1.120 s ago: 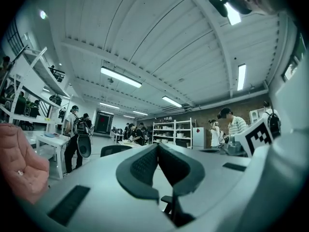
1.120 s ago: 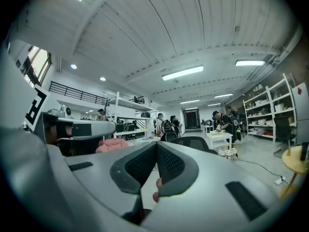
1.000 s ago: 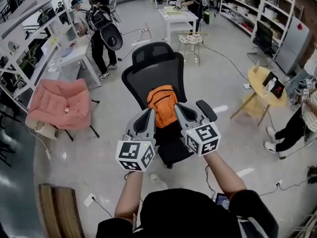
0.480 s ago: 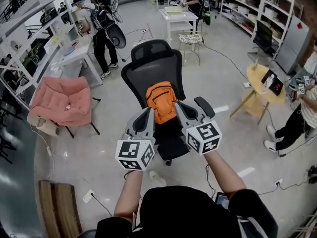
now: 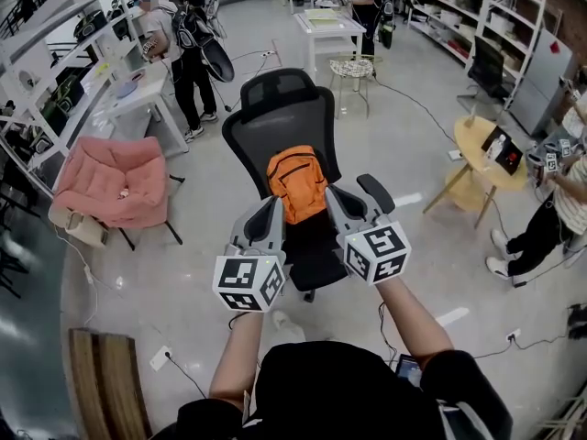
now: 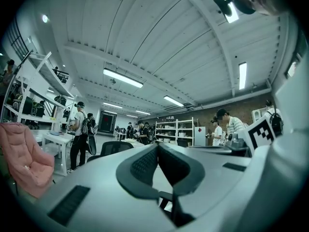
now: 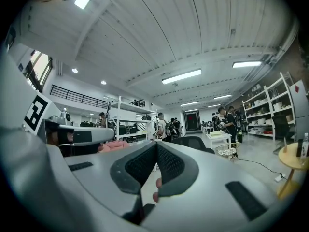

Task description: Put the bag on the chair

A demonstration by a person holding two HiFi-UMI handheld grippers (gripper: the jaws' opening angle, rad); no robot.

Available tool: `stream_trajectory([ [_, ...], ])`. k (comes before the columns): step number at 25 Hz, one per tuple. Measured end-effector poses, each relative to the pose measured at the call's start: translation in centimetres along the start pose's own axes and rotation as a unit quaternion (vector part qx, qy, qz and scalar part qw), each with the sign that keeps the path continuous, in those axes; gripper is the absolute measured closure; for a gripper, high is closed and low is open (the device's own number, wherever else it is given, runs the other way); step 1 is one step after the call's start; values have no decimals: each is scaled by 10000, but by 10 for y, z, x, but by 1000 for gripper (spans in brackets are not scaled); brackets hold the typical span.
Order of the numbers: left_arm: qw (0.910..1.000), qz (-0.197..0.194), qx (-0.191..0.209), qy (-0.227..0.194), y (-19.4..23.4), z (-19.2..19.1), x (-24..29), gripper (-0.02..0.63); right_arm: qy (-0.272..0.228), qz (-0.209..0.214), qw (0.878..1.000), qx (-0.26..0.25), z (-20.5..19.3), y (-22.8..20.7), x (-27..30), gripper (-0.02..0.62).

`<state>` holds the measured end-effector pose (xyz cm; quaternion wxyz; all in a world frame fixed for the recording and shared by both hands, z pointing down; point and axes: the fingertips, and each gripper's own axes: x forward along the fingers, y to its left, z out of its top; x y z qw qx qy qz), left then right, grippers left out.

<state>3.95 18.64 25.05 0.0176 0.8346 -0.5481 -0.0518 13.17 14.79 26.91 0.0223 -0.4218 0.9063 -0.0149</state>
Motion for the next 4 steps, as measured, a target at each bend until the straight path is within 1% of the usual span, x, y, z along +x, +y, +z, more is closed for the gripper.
stream_trajectory([
  [4, 10000, 9, 7, 4, -2, -2, -1, 594, 1, 11, 10000, -20, -2, 2, -2, 594],
])
